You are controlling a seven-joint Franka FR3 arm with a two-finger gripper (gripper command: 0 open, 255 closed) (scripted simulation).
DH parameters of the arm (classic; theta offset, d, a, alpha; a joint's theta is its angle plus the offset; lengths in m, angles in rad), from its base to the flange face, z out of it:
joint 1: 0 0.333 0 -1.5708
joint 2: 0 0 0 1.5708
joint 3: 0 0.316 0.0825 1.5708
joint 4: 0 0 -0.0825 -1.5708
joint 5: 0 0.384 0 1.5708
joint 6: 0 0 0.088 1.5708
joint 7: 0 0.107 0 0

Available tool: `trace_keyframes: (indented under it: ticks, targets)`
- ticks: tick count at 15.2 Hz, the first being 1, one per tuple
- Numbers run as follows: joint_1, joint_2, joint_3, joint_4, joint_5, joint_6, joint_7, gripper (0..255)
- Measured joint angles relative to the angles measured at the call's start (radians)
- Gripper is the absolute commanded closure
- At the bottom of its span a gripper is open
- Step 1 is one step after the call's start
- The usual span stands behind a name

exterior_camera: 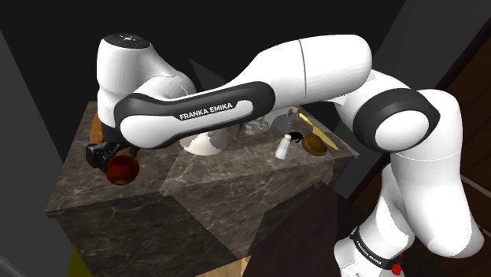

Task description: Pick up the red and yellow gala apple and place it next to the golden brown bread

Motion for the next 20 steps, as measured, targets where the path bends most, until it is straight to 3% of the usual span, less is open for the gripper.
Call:
trace_keyframes:
  ticks: [10,11,20]
  targets:
    - [0.000,0.021,-0.002,-0.032,-0.003,0.054,0.005,255]
    - [0.000,0.021,-0.002,-0.032,-0.003,0.054,0.005,0]
    - [0.003,-0.022,0.000,-0.036,-0.002,0.015,0.005,0]
